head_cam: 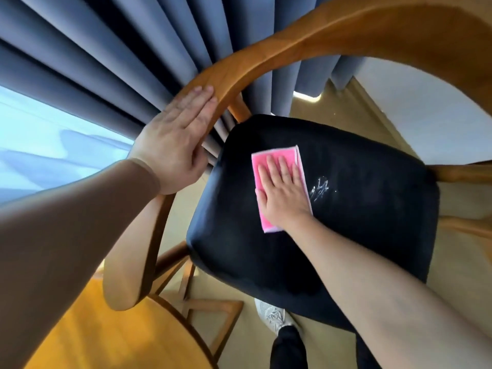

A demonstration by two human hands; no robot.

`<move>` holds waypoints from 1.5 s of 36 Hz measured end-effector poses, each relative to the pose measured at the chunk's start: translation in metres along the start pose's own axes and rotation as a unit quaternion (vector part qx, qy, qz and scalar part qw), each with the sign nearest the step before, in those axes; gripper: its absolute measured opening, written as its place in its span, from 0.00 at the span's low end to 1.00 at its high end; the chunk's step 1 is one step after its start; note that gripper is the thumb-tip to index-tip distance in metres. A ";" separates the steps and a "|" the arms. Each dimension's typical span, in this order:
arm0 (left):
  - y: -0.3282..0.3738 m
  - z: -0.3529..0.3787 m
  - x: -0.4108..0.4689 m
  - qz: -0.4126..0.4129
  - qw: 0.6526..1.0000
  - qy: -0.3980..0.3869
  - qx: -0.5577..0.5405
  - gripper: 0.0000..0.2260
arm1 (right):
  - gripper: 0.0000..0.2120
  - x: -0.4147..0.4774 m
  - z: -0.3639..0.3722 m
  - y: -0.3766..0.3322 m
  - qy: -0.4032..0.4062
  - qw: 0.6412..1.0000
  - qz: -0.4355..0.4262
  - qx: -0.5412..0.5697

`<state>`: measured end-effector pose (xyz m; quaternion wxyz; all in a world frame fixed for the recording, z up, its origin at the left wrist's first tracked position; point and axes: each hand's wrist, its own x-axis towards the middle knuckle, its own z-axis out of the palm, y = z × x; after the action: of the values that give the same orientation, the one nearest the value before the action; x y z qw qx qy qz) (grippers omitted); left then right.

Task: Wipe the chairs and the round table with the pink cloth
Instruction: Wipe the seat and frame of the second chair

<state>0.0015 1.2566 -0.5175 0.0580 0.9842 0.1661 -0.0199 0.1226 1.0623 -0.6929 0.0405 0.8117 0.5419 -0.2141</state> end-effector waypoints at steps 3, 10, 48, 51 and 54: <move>-0.001 0.000 -0.001 0.003 1.000 0.004 -0.005 0.32 | 0.31 0.043 -0.020 -0.001 0.005 1.000 -0.010 -0.014; -0.001 -0.001 -0.001 0.008 1.000 0.008 -0.017 0.31 | 0.32 0.094 -0.044 0.013 0.012 0.999 -0.022 -0.042; 0.163 0.169 -0.085 -0.145 0.944 -0.293 -0.053 0.42 | 0.31 -0.067 0.027 0.084 0.051 0.996 0.052 -0.046; 0.163 0.171 -0.084 -0.154 0.942 -0.295 -0.053 0.43 | 0.33 -0.040 0.012 0.092 0.053 0.996 0.042 -0.050; 0.166 0.172 -0.081 -0.167 0.939 -0.295 -0.057 0.43 | 0.33 -0.012 -0.002 0.100 0.048 0.997 0.028 -0.058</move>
<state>-0.0242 1.0537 -0.6659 0.1559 0.8873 0.3042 -0.3096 0.2091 1.0113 -0.7026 0.0675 0.8324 0.5313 -0.1421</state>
